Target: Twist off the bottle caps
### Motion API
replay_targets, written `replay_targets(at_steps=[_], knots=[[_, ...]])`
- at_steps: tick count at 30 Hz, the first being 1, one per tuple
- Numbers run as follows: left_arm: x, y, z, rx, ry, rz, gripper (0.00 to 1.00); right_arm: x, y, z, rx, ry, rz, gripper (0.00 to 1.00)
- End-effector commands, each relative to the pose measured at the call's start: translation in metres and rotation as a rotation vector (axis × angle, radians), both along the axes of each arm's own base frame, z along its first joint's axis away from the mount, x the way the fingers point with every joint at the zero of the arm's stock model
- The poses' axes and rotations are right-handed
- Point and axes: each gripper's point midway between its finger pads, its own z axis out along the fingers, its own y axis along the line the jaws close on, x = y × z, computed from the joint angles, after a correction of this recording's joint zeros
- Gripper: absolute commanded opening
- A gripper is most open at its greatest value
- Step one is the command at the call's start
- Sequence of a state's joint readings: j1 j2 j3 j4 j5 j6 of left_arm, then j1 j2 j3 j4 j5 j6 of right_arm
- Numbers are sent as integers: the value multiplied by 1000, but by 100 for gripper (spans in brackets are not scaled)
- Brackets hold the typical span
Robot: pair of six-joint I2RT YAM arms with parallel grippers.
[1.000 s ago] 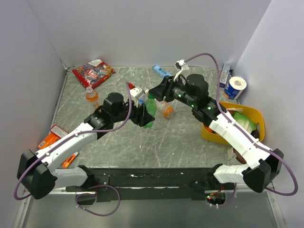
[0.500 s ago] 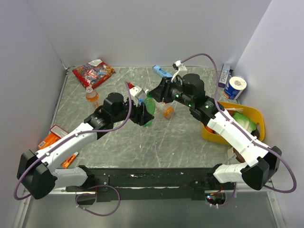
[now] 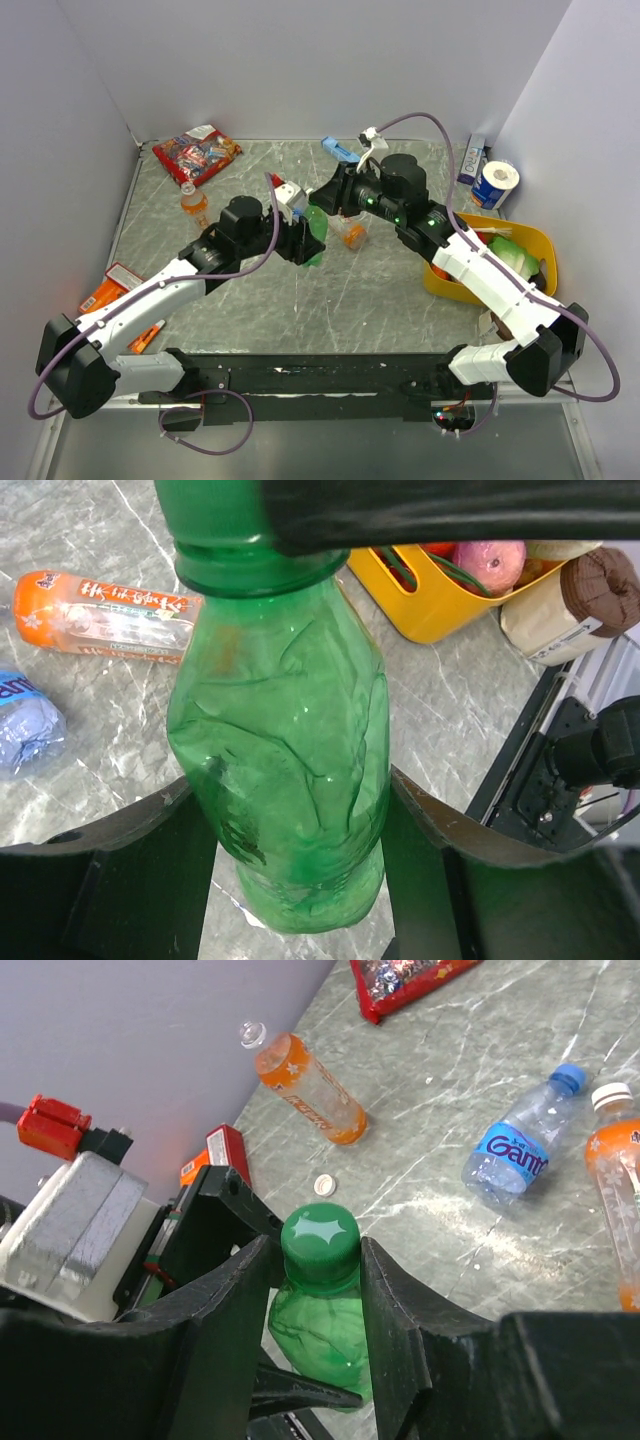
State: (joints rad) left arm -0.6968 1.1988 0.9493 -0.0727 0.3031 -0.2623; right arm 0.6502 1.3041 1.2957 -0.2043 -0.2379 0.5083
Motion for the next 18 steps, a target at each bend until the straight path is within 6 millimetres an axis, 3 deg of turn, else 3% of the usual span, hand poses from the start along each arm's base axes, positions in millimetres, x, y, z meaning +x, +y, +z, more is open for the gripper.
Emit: replay_targets(at_steps=[1, 18], knots=[[-3, -14, 14, 1, -52, -34, 40, -3, 14, 30, 81, -59, 52, 48], [-11, -19, 19, -7, -61, -68, 40, -6, 23, 30, 87, -62, 99, 46]])
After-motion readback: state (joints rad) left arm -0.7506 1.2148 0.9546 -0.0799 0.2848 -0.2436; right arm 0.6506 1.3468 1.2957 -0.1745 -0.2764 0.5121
